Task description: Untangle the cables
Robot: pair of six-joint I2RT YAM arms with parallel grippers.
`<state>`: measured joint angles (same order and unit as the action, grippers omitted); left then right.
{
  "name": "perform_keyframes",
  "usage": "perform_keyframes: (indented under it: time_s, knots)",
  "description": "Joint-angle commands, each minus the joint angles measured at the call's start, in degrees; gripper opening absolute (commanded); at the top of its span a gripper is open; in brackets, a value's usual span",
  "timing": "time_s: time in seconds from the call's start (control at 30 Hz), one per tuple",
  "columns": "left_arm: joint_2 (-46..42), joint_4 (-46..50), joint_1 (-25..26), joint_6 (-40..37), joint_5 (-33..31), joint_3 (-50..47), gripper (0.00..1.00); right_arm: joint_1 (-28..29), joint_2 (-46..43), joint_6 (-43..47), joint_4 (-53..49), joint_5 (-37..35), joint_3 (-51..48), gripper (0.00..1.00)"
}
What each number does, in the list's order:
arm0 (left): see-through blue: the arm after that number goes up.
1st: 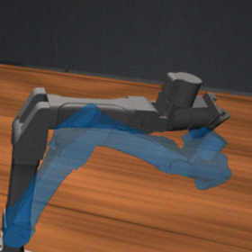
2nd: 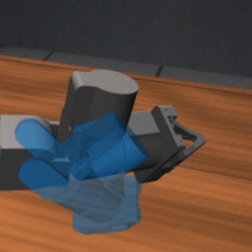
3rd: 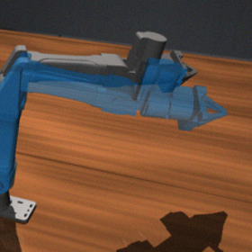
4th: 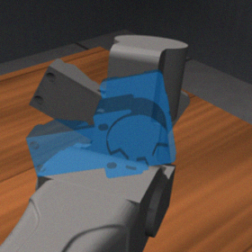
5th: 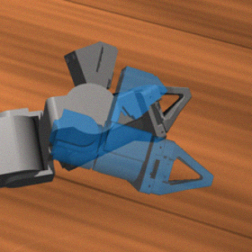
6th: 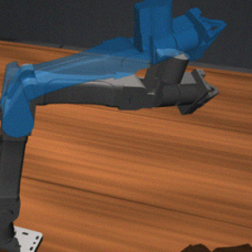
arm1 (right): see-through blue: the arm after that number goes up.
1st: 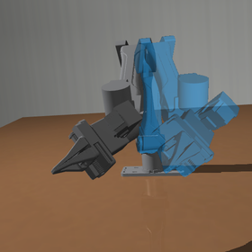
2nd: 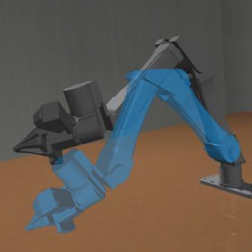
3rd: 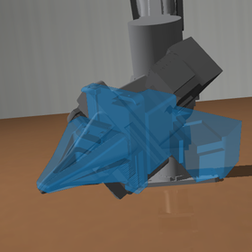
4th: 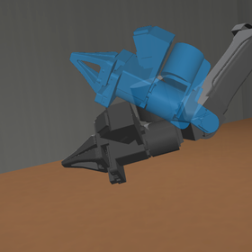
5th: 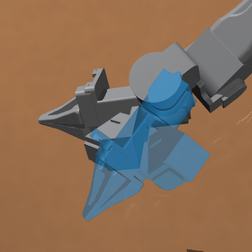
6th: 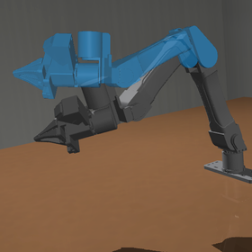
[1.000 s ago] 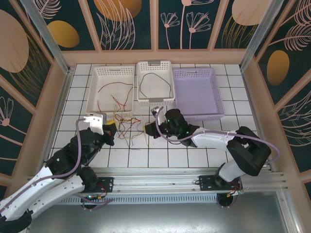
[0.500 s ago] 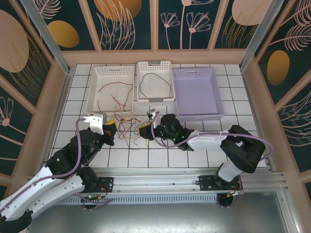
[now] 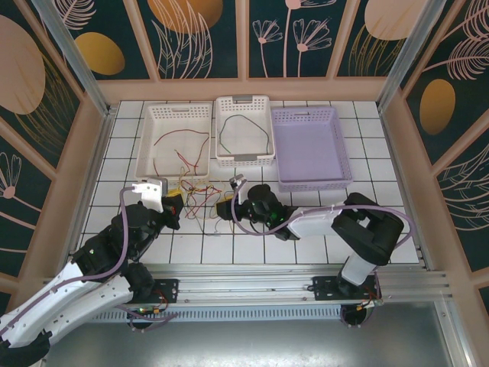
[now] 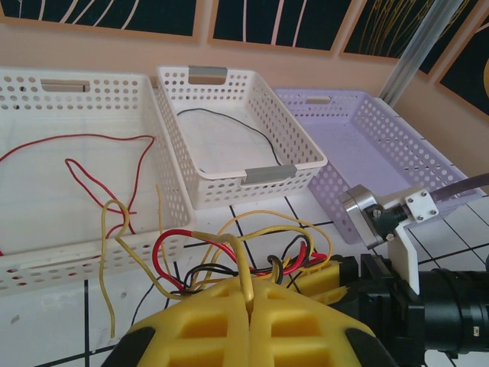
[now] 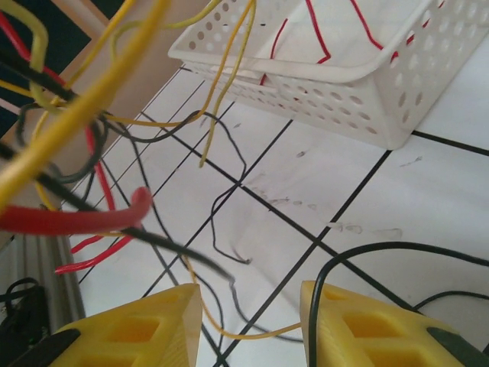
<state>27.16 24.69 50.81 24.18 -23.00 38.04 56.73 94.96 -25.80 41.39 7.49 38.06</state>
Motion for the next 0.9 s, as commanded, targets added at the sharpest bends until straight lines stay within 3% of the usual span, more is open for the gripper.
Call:
perform_keyframes:
  time_s: [0.0,0.3,0.37,0.47,0.57,0.87]
  knots:
    - [-0.26,-0.88,-0.09,-0.52,-0.08,-0.16,0.00,0.25,0.98,-1.51,5.95,-2.37,0.17,0.39]
    - [-0.26,-0.87,-0.09,-0.50,0.22,-0.27,0.00,0.27,4.63,-3.55,12.44,-1.25,1.04,0.41]
    - [-0.37,-0.89,-0.08,-0.46,0.19,-0.27,0.00,0.25,5.18,-3.51,12.67,-1.35,1.46,0.37]
    - [-0.43,-0.87,-0.09,-0.46,0.23,-0.25,0.00,0.28,5.16,-3.20,12.94,-3.38,1.20,0.15]
    - [-0.57,-0.87,-0.14,-0.51,0.23,-0.26,0.00,0.23,4.05,-2.95,11.51,-5.79,0.98,0.00]
    - [-0.77,-0.87,-0.09,-0.62,0.25,-0.28,0.00,-2.57,-9.21,-4.51,2.68,-19.06,-7.79,0.00]
